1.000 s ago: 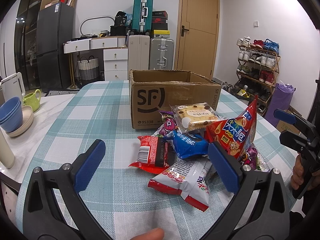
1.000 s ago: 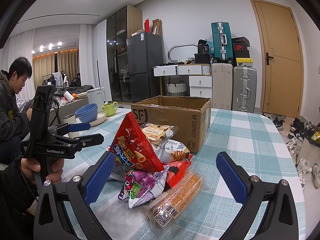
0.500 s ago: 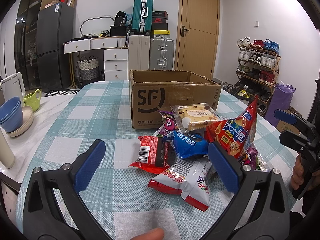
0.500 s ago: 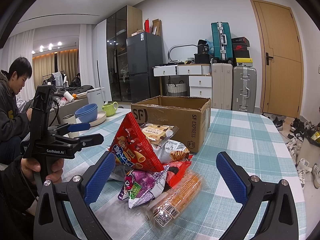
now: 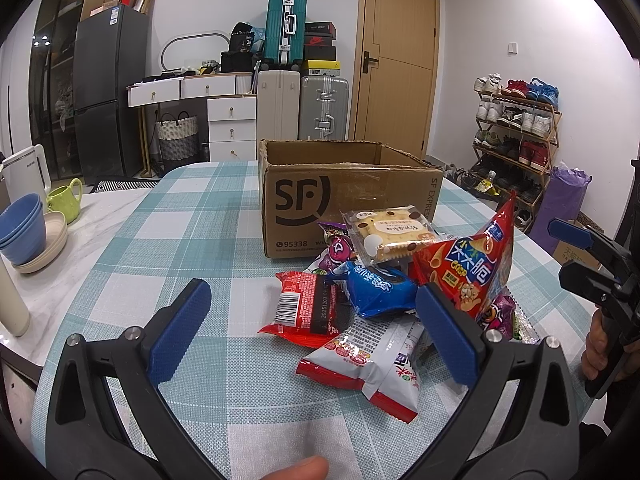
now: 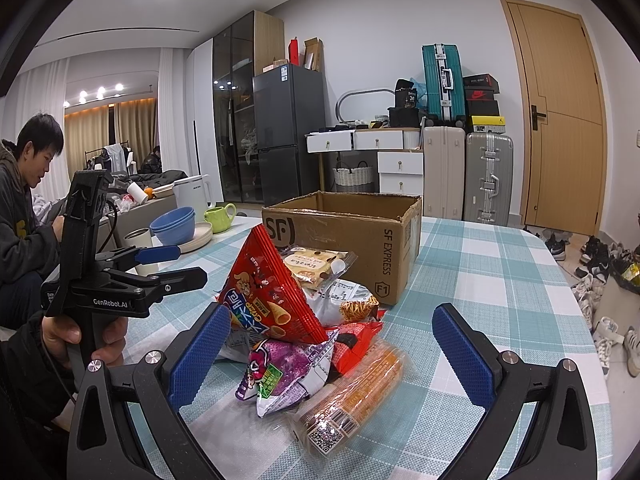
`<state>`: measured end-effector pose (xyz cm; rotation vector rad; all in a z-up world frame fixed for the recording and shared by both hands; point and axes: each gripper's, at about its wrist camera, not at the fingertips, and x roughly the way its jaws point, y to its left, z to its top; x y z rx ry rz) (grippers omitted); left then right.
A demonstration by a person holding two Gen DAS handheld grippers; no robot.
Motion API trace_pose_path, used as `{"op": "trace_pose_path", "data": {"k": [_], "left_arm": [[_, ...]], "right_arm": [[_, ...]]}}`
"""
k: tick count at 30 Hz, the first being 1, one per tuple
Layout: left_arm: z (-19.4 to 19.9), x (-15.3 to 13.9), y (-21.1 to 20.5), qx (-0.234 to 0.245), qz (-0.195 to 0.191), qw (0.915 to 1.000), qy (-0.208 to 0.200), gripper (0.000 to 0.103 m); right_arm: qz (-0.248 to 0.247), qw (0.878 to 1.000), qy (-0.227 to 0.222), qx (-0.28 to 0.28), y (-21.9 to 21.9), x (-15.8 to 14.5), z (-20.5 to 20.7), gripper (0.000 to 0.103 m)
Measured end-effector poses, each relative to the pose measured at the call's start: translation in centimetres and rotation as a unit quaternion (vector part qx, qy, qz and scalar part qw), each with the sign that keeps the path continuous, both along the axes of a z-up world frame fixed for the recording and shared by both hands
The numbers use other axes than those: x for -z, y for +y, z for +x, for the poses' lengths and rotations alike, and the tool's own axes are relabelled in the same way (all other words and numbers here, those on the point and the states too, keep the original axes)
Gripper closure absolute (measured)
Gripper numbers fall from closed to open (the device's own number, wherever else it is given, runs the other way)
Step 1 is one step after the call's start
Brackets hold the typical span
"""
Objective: Organize snacks
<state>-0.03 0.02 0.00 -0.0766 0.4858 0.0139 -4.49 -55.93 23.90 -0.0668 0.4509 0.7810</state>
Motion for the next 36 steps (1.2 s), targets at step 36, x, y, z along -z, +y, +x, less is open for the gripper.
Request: {"op": "trace_pose_path", "data": {"k": [36], "left_arm": [[0.6,0.4,1.1,-0.003,-0.007,0.9992,0.039,0.001]], "right_arm": [[-0.038,0.996,0.077,-0.025,3.7,0.4,2.0,0.0]]}}
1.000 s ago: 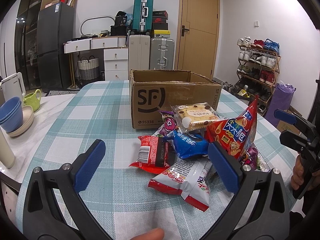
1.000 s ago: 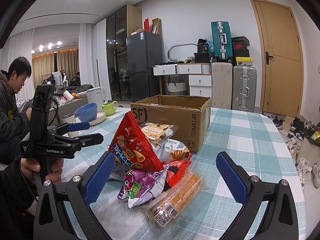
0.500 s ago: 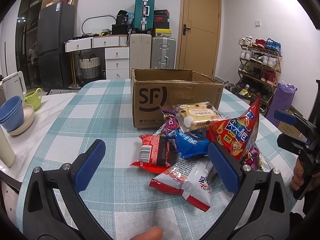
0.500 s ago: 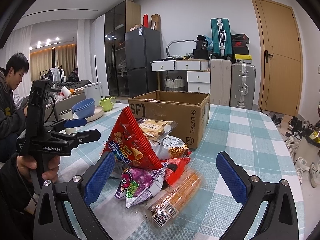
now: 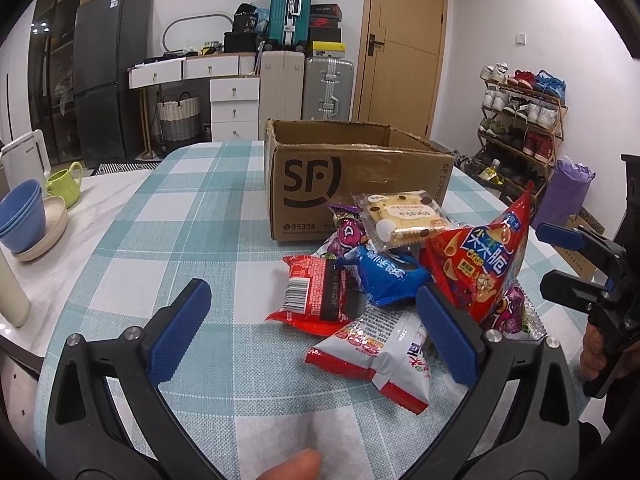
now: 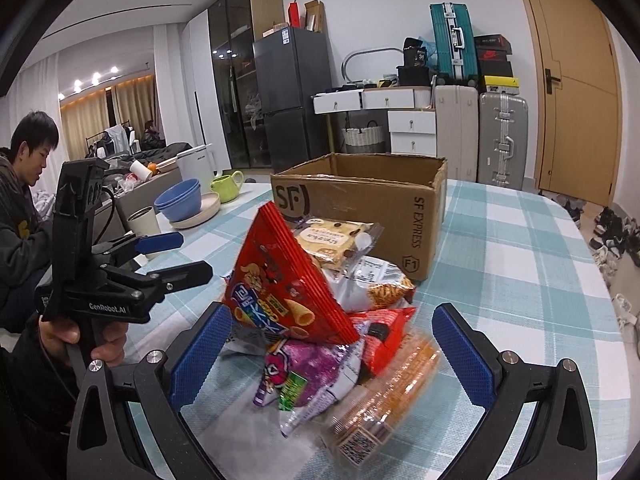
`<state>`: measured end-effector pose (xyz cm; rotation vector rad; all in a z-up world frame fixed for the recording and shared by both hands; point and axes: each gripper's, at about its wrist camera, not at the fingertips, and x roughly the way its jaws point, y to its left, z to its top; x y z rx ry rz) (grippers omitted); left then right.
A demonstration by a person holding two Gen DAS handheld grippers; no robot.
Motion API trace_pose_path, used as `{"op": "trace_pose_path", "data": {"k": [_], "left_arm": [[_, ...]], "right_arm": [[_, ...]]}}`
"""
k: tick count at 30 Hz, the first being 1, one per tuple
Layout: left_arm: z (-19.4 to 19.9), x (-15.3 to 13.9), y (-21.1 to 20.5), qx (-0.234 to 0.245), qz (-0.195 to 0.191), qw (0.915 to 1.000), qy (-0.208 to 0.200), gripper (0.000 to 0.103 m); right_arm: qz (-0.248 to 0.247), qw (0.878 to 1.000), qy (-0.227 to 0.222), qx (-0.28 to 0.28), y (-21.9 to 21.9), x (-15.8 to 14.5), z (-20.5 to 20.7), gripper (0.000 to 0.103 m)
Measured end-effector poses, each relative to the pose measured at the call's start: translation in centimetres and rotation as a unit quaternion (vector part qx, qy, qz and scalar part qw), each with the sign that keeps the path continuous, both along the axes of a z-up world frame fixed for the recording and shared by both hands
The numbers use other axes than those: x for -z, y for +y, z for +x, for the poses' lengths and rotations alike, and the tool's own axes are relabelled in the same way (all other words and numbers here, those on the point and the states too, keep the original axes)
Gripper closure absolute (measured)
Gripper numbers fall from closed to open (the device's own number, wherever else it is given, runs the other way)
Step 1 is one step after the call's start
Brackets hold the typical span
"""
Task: Organize snacks
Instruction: 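Grasp the red chip bag with the right gripper while the left gripper grasps the white-red biscuit packet, then carry both packets into the cardboard box and open both grippers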
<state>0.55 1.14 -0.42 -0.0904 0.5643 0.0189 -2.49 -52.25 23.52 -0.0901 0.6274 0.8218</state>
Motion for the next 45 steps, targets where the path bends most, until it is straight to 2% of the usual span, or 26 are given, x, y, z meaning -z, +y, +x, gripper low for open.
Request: {"op": "trace_pose_path", "data": {"k": [6,13,20,24,25,30,40,43,45], "left_arm": [[0.5,0.2,0.2,0.0,0.012,0.9997,0.023,0.001],[0.9,0.7,0.4,0.015,-0.002,0.9991,0.039,0.001],[1.4,1.2,0.3,0.034,-0.011,0.998,0.052,0.001],[1.5,1.5,0.0,0.043,-0.012,0.9974,0.057,0.001],[1.6,1.5,-0.1,0.046,-0.012,0.9972,0.058,0.001],[1.6,1.6,-1.0,0.064,-0.008,0.9959,0.063,0.001],[2.1,2.4,-3.0,0.114,-0.005,0.9902,0.081,0.002],[3.0,2.9,-3.7,0.128,-0.009,0.9869,0.098,0.01],[3.9,3.5,-4.2,0.134,-0.007,0.9835,0.122,0.019]], "right_arm": [[-0.009,1.0,0.009,-0.023,2.2,-0.5,0.1,0.0],[-0.02,0.999,0.02,-0.04,4.6,-0.3,0.6,0.002],[-0.029,0.997,0.048,-0.051,5.7,0.7,1.8,0.032],[-0.025,0.997,0.042,-0.055,5.5,0.8,1.5,0.052],[-0.02,0.997,0.038,-0.056,5.4,0.6,1.4,0.055],[0.0,0.999,0.017,-0.051,4.3,-0.5,0.6,0.057],[0.043,0.999,0.01,-0.02,0.4,-2.1,0.0,0.057],[0.047,0.999,0.012,-0.012,-0.4,-2.2,0.1,0.057],[0.048,0.999,0.014,-0.007,-0.8,-2.2,0.0,0.057]]}}
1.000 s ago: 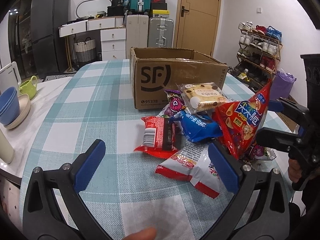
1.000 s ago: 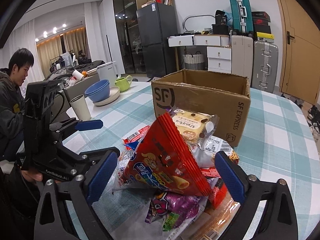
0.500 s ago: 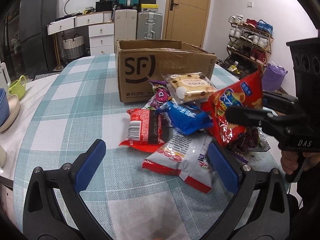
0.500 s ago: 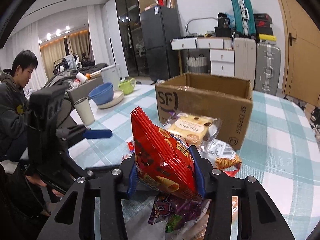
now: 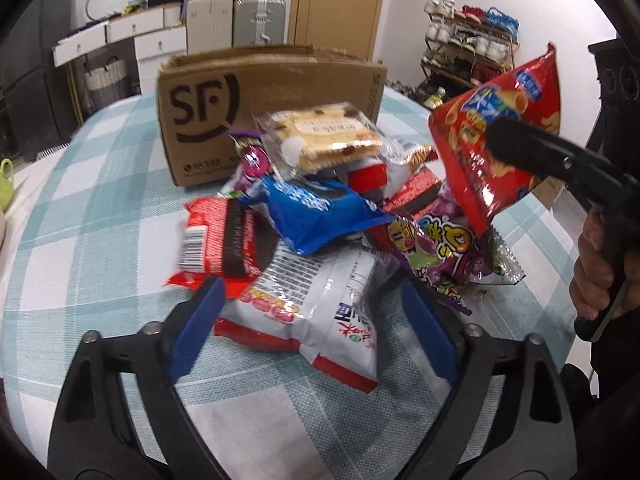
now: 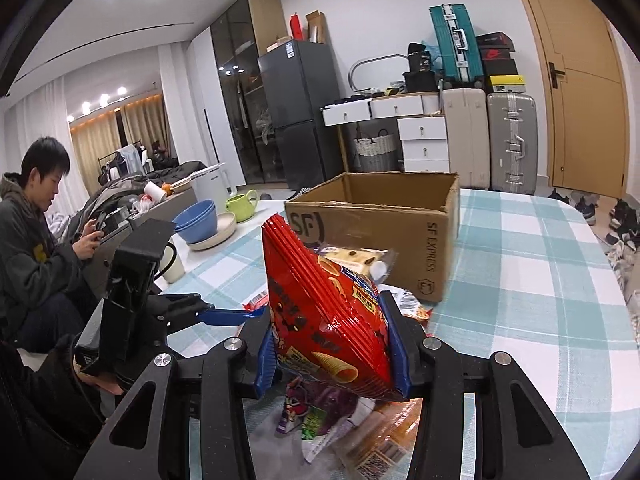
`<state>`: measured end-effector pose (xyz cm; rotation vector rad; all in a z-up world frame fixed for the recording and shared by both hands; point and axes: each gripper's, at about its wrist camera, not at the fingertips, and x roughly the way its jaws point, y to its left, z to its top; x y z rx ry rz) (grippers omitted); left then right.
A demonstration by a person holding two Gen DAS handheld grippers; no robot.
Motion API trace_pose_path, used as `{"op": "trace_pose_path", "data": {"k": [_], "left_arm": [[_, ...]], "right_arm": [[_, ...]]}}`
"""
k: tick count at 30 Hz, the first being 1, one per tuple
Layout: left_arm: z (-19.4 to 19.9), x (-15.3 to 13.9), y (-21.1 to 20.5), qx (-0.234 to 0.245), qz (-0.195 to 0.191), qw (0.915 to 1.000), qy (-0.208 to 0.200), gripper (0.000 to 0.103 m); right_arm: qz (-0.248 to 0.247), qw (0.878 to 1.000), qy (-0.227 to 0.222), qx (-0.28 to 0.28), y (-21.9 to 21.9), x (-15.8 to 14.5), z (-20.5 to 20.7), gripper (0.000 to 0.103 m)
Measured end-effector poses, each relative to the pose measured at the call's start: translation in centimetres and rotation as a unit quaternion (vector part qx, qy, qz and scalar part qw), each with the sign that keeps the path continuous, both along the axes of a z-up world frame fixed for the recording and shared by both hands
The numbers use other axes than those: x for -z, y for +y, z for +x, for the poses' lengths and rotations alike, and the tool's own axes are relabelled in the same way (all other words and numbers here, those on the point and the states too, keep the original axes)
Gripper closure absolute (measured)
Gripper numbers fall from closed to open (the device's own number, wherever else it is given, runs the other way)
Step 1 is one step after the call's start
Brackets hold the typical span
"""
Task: Organize snacks
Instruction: 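Carry both packets into the cardboard box and open both grippers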
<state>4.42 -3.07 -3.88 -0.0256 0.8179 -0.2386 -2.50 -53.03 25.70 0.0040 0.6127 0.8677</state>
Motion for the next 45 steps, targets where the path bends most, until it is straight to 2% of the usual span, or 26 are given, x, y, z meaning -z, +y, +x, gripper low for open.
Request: {"op": "trace_pose_path", "data": {"k": [1,2,3,4,6,12,24,32,39,45], "left_arm": [[0.3,0.2,-0.2,-0.002,0.008,0.9999,0.006,0.021],[0.5,0.3,-0.4,-0.005,0.016,0.9998,0.008,0.027],[0.6,0.3,-0.4,-0.006,0.019,0.9998,0.007,0.041],[0.6,0.3,-0.4,-0.004,0.014,0.9999,0.007,0.042],[0.5,0.3,-0.3,-0.002,0.007,1.0,0.005,0.05],[-0.4,-0.2,-0.4,-0.007,-0.001,1.0,-0.002,0.058],[-4.6,-2.5,1.5,-0.039,-0.032,0.9985,-0.02,0.06],[-6.6,-5.2,2.6,-0.061,-0.039,0.996,-0.053,0.061],[-6.7,-8.4,3.2,-0.068,-0.046,0.9928,-0.088,0.061],[-5.9,-10.3,3.6,-0.076,-0.047,0.9907,-0.102,0.06]], "right_arm": [[0.001,1.0,0.001,0.001,-0.1,0.0,0.0,0.057],[0.001,1.0,0.0,0.002,-0.2,0.0,-0.1,0.057],[0.0,1.0,0.0,0.002,-0.3,0.0,-0.2,0.057],[0.0,1.0,0.0,0.003,-0.4,0.0,-0.1,0.057],[0.001,1.0,0.001,0.005,-0.5,0.0,0.0,0.057],[0.006,1.0,-0.002,0.015,-1.0,-0.2,0.1,0.057],[0.012,0.999,-0.003,0.038,-2.0,-1.0,0.4,0.057],[0.022,0.999,-0.006,0.041,-2.3,-2.3,0.9,0.057],[0.03,0.999,-0.008,0.043,-2.2,-3.6,1.4,0.057],[0.037,0.998,-0.005,0.048,-2.0,-4.5,2.7,0.057]]}}
